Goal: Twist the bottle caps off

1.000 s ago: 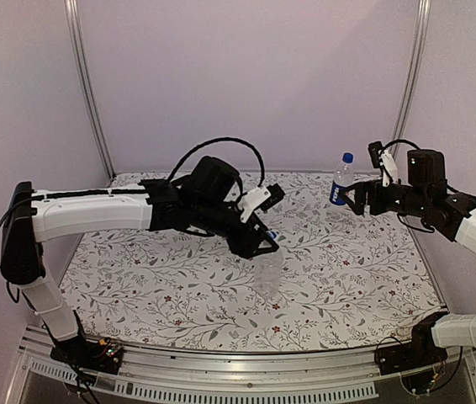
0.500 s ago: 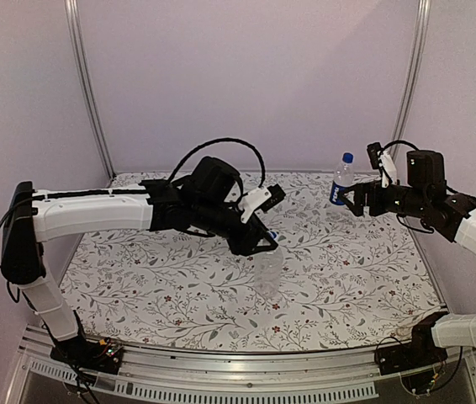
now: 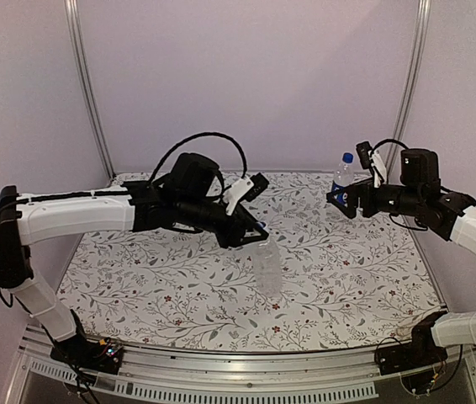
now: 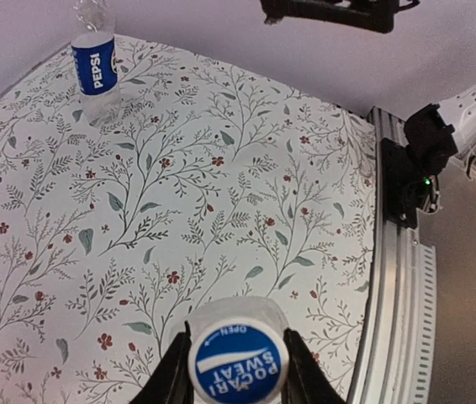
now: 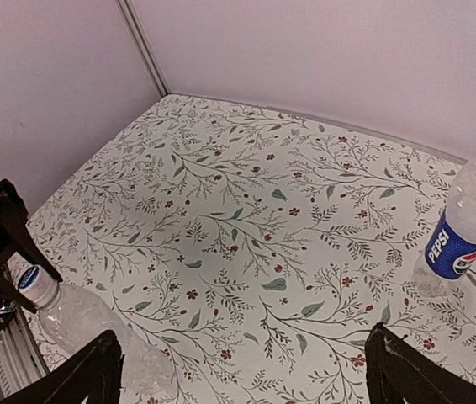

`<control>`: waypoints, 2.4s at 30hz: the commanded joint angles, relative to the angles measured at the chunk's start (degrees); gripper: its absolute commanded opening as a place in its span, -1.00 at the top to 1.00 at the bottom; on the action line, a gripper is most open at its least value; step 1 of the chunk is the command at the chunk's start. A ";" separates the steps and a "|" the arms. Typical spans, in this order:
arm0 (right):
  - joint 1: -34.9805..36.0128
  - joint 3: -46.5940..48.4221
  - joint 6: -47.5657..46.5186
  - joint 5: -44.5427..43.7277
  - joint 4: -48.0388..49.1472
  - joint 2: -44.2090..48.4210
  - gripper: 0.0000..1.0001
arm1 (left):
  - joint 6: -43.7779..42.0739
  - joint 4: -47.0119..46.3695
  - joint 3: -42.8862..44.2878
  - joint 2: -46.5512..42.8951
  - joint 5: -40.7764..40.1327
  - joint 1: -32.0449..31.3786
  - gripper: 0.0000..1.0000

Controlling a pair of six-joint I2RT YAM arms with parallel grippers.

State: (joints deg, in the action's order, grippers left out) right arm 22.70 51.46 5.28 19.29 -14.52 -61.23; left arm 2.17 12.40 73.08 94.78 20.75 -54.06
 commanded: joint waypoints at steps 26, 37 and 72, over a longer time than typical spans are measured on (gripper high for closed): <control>24.34 7.17 -12.51 5.46 17.75 -17.30 -0.83 | 10.84 -15.85 -3.84 -14.62 12.72 8.35 0.72; 24.35 7.52 -17.02 7.77 17.52 -18.89 -0.62 | 10.29 -15.36 -3.89 -13.82 13.97 8.18 0.77; 24.37 6.47 -17.33 9.60 18.37 -19.97 -0.53 | 10.03 -14.61 -3.11 -13.92 14.80 7.63 0.83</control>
State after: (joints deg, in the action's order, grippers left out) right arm 46.87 58.43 -11.86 29.12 2.66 -80.60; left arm 12.27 -2.02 69.38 81.43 34.17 -46.11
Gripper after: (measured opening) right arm 0.762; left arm 0.285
